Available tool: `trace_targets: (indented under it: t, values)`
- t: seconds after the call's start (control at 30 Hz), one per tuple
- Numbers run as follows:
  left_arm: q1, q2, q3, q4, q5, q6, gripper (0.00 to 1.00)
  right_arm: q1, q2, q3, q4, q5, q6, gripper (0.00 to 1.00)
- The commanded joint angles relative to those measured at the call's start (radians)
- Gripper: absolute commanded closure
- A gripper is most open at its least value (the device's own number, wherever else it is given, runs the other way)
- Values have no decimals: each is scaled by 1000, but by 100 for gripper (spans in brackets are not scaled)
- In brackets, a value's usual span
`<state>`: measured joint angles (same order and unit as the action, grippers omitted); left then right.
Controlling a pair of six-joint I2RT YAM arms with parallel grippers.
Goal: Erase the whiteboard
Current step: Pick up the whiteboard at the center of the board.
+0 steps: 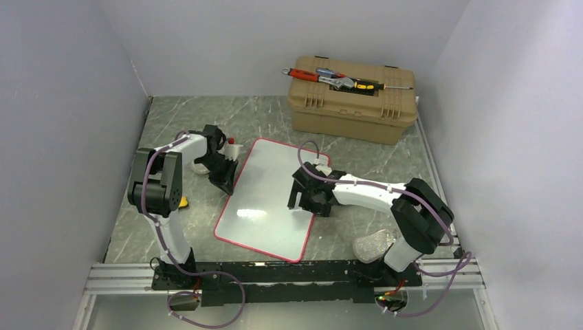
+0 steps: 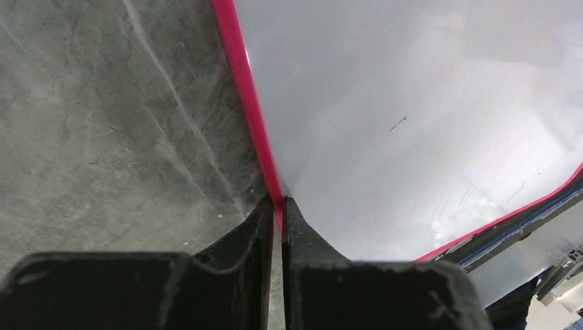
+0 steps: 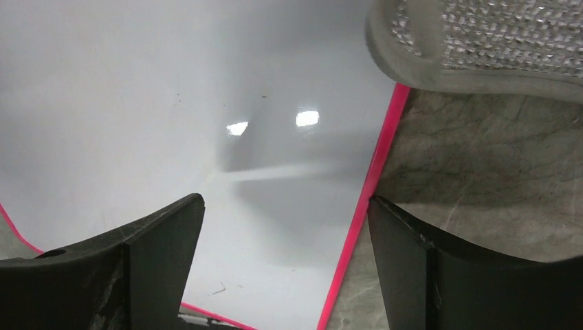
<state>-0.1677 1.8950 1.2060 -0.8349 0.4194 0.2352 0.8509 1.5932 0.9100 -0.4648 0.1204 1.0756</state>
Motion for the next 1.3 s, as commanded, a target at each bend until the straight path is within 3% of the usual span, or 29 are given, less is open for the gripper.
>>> trace_targets:
  t: [0.0, 0.23, 0.8, 1.27]
  values:
    - [-35, 43, -60, 35, 103, 16, 88, 47, -36, 205, 316, -209, 42, 10]
    - [-29, 50, -54, 25, 104, 24, 91, 50, -89, 210, 366, -221, 50, 12]
    - [-30, 31, -40, 4, 172, 33, 94, 77, -147, 274, 310, -197, 35, 13]
    - [-148, 79, 20, -17, 243, 51, 96, 75, -245, 120, 303, -138, 94, 13]
